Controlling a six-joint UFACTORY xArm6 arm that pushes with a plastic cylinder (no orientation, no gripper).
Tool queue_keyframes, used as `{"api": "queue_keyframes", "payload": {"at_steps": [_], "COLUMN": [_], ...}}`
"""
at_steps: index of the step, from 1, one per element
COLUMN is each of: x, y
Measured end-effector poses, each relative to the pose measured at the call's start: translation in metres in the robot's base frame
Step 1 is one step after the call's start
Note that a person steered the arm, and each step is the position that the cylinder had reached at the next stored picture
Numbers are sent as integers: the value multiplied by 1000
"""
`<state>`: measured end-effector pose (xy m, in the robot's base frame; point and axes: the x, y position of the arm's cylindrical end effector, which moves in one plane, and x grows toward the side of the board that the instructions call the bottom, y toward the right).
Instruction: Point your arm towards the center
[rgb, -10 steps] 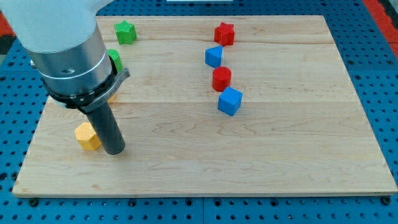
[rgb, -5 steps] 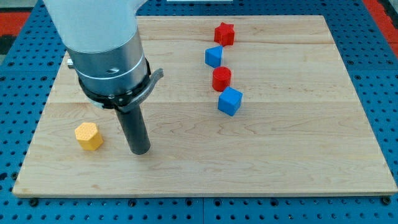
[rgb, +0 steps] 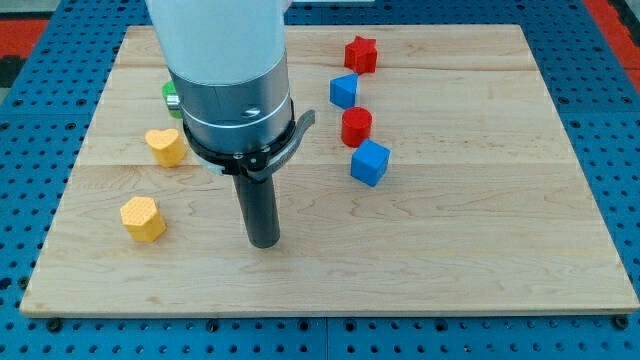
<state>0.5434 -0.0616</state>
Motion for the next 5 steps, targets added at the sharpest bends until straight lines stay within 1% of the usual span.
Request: {"api": "queue_keyframes", "payload": {"at_steps": [1,2,5], "x": [-14,-32,-31], "y": [17,20,24]}}
